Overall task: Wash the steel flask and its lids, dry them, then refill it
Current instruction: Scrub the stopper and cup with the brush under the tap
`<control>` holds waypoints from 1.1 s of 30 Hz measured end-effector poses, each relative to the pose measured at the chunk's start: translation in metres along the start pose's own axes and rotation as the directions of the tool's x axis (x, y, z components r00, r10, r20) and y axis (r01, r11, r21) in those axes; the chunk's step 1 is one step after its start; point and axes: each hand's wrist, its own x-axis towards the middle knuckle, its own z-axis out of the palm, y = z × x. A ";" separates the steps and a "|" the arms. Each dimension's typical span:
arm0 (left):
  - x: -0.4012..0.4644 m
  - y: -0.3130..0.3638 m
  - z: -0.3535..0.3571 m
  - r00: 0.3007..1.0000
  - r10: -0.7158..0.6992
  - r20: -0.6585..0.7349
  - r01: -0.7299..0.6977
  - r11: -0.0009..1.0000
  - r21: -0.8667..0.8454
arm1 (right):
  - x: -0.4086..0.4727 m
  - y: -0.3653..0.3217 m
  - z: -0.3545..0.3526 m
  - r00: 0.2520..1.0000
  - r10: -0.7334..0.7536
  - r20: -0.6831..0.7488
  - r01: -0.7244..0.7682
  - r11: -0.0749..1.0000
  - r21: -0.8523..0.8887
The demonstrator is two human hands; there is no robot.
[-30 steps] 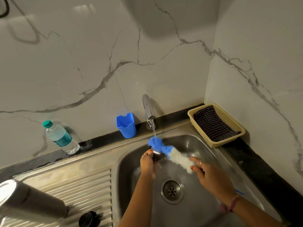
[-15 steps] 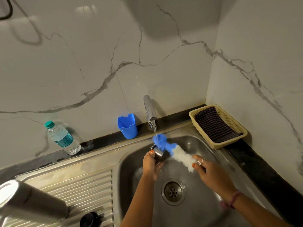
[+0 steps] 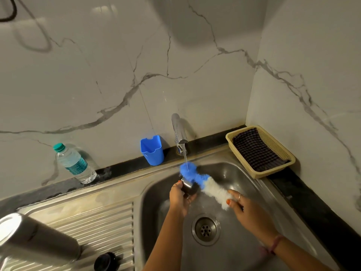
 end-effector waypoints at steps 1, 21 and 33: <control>-0.001 0.000 0.001 1.000 -0.011 -0.004 0.011 1.000 -0.016 | 0.003 0.001 -0.001 1.000 0.026 -0.011 -0.026 0.999 0.022; 0.005 0.002 0.008 0.998 -0.059 0.032 0.065 0.954 -0.292 | -0.018 -0.001 0.012 0.997 0.069 -0.046 -0.062 0.988 0.139; 0.019 0.003 0.003 0.998 0.017 0.064 -0.002 0.970 -0.241 | -0.020 0.005 0.020 0.993 0.097 -0.062 -0.084 0.979 0.183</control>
